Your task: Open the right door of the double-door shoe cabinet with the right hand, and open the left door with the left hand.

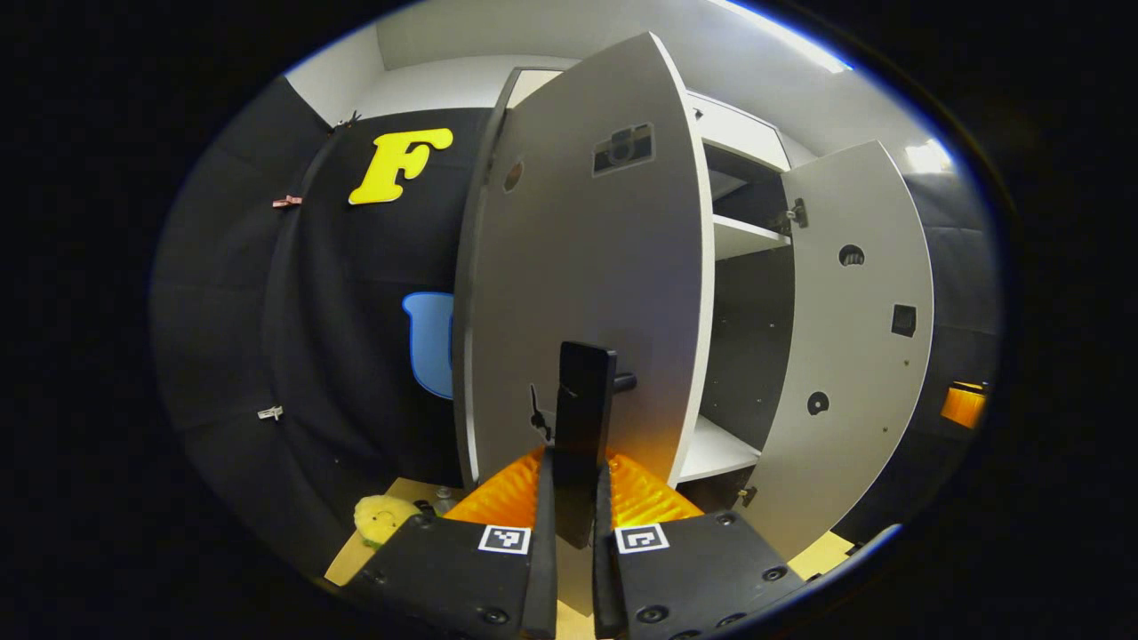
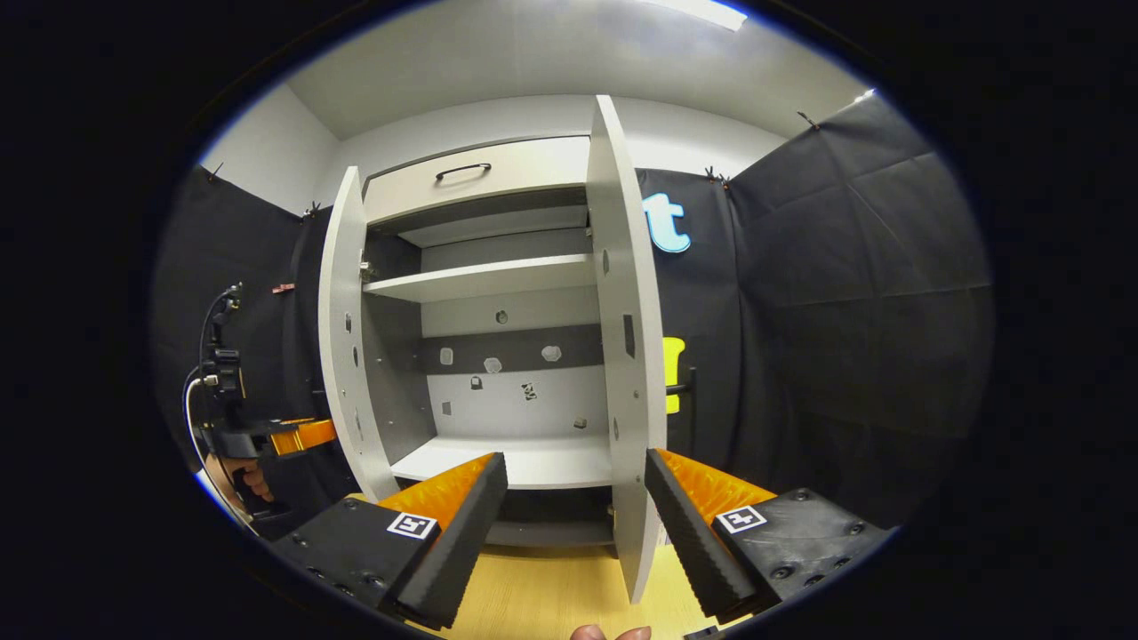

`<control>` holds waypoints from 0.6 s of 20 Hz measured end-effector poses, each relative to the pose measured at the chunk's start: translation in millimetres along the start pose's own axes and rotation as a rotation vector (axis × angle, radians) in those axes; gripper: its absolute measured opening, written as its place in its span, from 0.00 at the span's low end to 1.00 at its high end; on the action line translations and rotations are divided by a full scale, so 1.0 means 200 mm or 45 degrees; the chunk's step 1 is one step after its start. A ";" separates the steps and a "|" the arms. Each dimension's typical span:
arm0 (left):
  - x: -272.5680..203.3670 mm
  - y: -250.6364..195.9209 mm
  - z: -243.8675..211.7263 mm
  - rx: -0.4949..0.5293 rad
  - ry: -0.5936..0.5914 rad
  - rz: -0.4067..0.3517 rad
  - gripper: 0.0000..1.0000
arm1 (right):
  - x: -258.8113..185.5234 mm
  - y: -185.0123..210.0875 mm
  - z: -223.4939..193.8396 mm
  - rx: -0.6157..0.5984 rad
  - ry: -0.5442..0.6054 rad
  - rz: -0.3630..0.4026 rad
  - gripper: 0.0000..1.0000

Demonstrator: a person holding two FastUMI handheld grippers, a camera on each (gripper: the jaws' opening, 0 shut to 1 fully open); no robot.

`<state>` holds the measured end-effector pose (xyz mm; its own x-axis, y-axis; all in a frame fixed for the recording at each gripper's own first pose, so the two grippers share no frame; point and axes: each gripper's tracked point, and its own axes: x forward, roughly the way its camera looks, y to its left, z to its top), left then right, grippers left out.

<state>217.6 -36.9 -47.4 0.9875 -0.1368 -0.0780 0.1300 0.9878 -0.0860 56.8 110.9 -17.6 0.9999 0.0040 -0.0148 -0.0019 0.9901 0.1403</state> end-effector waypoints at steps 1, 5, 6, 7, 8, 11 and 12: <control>0.00 0.01 0.00 -0.007 -0.005 0.009 0.21 | 0.00 0.02 0.00 -0.004 0.003 0.006 0.98; -0.01 0.02 0.00 -0.045 -0.001 0.017 0.20 | 0.00 0.06 -0.01 -0.013 0.002 0.032 0.98; -0.01 0.02 0.00 -0.058 0.002 0.014 0.23 | 0.01 0.09 -0.02 -0.012 0.006 0.039 1.00; -0.02 0.02 0.00 -0.066 -0.002 0.008 0.20 | 0.02 0.13 -0.02 -0.011 0.011 0.045 0.98; -0.02 0.02 0.01 -0.060 -0.006 0.007 0.19 | 0.02 0.14 -0.03 -0.009 0.017 0.049 0.98; -0.01 0.06 0.00 -0.010 -0.010 0.007 0.18 | 0.02 0.17 -0.04 -0.007 0.022 0.060 0.98; -0.01 0.07 0.00 -0.008 -0.015 0.013 0.17 | 0.02 0.17 -0.04 -0.009 0.023 0.062 0.98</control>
<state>217.1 -23.6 -48.1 0.9898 -0.1256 -0.0671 0.1192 0.9886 -0.0918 61.1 146.1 -20.7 0.9982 0.0545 -0.0259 -0.0506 0.9896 0.1347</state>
